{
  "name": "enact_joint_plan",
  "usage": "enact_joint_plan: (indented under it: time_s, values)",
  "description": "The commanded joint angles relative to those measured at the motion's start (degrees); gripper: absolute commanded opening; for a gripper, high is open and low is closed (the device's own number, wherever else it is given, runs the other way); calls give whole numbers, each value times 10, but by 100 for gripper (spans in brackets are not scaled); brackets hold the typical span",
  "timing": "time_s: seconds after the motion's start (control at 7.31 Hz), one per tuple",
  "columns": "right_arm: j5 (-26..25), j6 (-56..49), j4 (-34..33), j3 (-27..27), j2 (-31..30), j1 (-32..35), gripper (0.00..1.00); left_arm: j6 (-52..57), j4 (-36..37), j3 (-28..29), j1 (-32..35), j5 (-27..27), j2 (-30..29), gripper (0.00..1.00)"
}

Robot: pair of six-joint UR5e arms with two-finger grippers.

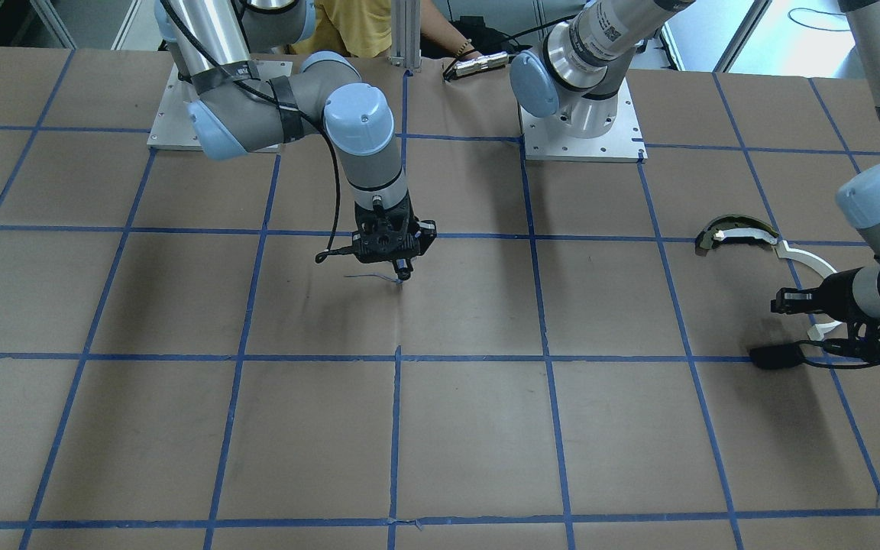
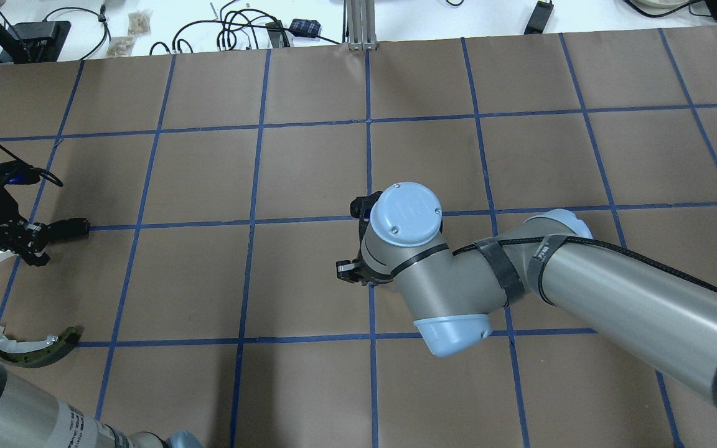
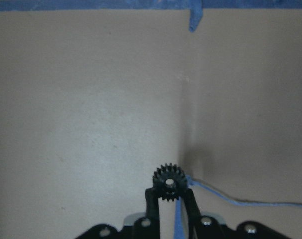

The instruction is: Place bearing gear from tray to pile

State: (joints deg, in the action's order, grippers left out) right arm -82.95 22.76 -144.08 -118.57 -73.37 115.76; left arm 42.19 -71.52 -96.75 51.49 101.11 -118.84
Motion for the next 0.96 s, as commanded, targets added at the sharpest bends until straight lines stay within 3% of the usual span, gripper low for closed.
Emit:
enact_joint_plan:
  time_s: [0.0, 0.14, 0.27, 0.55, 0.68, 0.82]
  values:
    - [2, 18, -22, 25, 30, 10, 75, 0, 1, -6, -3, 2, -10, 0]
    - [-5, 5, -19, 39, 32, -3, 100, 0, 1, -12, -4, 3, -10, 0]
    - [-9, -32, 6, 67, 24, -31, 100, -2, 0, -12, -5, 3, -10, 0]
    - [-8, -241, 261, 159, -46, -164, 100, -2, -5, -14, -17, 5, -8, 0]
    - [-9, -320, 333, 196, -77, -232, 100, -3, -8, -14, -21, 8, -8, 0]
    - [-20, -340, 380, 220, -105, -276, 100, -4, -16, -14, -21, 8, -6, 26]
